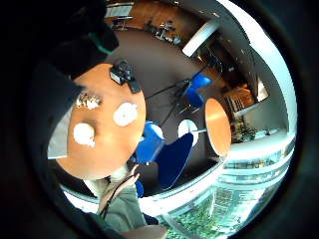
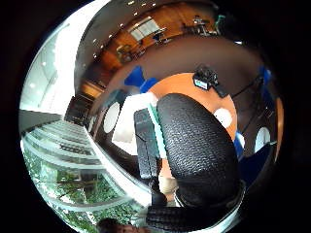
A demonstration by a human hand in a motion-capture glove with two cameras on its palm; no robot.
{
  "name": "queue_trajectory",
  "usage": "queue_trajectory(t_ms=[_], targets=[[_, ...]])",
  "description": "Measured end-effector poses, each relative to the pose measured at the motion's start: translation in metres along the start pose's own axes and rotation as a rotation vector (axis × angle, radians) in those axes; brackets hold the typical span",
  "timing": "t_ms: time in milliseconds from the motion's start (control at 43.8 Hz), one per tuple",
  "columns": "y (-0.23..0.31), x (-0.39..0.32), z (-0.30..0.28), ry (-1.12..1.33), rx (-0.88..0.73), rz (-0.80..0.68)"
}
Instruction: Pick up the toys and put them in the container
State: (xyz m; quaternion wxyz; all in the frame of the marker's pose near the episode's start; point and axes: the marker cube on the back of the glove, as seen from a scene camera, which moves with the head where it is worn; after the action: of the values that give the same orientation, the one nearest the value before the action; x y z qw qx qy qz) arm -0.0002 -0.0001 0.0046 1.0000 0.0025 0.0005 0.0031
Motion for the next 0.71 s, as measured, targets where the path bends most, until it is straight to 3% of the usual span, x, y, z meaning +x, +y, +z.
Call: queue_trajectory(t_ms=[708], targets=[[-0.008, -0.028, 0.029, 0.082, -0.067, -0.006]])
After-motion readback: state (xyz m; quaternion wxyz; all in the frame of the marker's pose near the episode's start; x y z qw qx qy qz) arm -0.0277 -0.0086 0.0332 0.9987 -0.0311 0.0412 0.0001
